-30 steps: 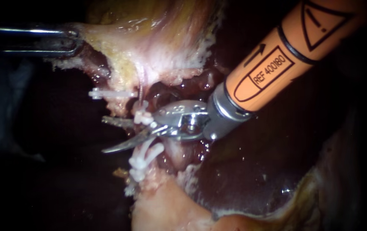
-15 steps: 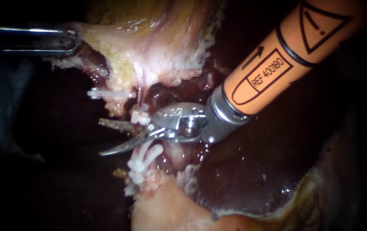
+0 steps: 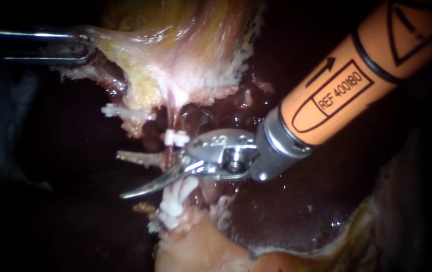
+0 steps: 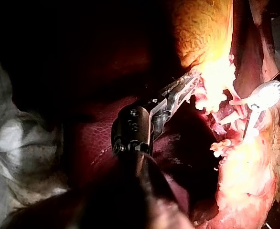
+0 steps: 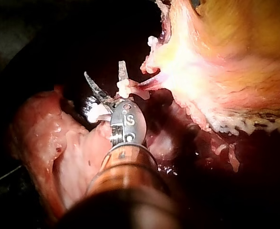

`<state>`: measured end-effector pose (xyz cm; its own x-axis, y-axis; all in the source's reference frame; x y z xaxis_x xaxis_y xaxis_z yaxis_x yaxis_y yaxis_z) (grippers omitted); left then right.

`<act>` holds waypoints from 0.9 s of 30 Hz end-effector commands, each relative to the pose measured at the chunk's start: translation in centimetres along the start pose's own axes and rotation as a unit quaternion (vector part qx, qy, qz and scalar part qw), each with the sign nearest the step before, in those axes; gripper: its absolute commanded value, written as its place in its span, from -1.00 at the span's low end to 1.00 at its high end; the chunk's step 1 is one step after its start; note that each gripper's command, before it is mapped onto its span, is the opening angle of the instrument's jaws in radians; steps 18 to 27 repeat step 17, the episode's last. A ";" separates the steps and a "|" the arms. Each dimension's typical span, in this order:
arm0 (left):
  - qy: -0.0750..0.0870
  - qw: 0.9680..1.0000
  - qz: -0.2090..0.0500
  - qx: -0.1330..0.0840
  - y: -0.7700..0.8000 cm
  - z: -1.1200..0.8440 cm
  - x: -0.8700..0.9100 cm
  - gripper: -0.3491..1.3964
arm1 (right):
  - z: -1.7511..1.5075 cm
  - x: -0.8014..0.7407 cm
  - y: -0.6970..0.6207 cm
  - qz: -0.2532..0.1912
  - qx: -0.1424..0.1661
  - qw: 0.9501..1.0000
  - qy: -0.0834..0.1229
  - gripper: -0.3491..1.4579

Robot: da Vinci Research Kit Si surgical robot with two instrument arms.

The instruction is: Go to the cutting position right tube

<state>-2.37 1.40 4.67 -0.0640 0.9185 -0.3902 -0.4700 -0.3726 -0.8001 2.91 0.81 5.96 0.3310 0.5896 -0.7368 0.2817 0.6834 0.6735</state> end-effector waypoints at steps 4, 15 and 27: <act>0.000 1.000 0.000 0.000 0.00 0.00 0.00 -1.00 | -0.03 0.01 -0.02 0.000 0.001 1.000 0.003 0.88; 0.000 1.000 0.000 0.000 0.00 0.00 0.00 -1.00 | -0.03 0.01 -0.02 0.000 0.001 1.000 0.003 0.88; 0.000 1.000 0.000 0.000 0.00 0.00 -0.01 -1.00 | -0.03 0.01 -0.02 0.000 0.001 1.000 0.003 0.88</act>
